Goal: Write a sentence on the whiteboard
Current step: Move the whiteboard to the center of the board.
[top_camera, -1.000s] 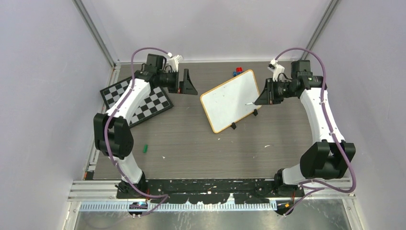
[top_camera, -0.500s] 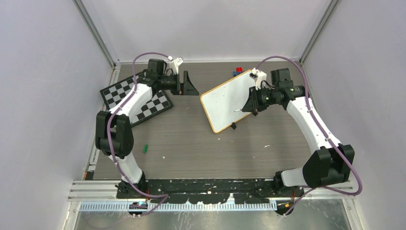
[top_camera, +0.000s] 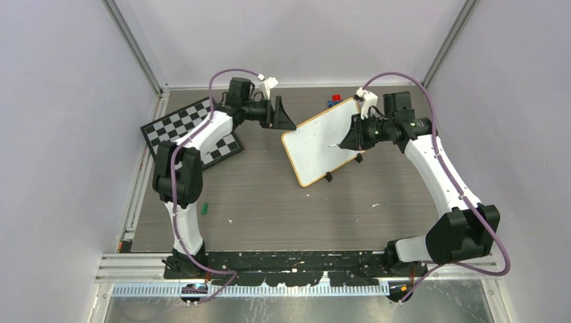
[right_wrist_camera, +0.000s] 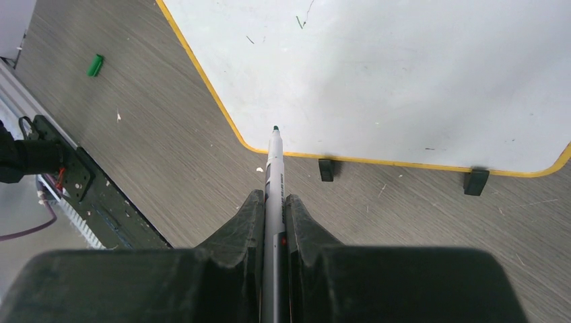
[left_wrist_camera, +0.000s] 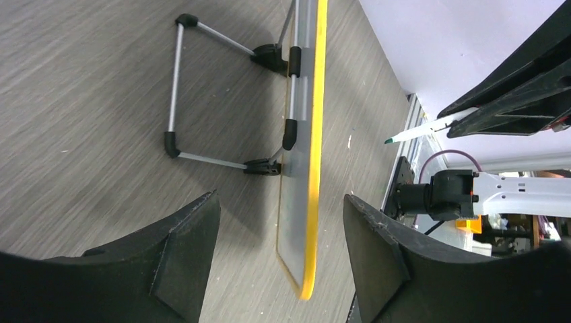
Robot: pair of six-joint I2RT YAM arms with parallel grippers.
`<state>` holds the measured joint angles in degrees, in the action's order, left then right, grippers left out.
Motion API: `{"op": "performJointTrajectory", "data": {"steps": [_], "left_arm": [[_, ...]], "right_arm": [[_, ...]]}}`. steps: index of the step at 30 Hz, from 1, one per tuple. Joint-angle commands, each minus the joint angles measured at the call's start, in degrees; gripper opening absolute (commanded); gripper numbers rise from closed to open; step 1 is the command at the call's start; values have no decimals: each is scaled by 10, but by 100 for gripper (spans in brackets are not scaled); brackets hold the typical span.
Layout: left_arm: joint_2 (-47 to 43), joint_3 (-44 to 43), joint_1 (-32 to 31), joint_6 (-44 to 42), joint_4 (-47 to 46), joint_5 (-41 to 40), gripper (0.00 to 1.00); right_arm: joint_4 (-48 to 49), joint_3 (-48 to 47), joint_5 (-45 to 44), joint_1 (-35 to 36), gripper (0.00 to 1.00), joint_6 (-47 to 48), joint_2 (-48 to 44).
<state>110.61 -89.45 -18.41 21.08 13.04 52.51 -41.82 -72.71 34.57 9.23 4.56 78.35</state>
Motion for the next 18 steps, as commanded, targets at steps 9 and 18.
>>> {"op": "performJointTrajectory", "data": {"steps": [9,18], "left_arm": [[44,-53,-60,-17,-8,22,36],[96,-125,-62,-90,144,76,0]], "right_arm": [[10,-14,-9,2,0,-1,-44],[-11,-19,16,2,0,3,-48]]}}
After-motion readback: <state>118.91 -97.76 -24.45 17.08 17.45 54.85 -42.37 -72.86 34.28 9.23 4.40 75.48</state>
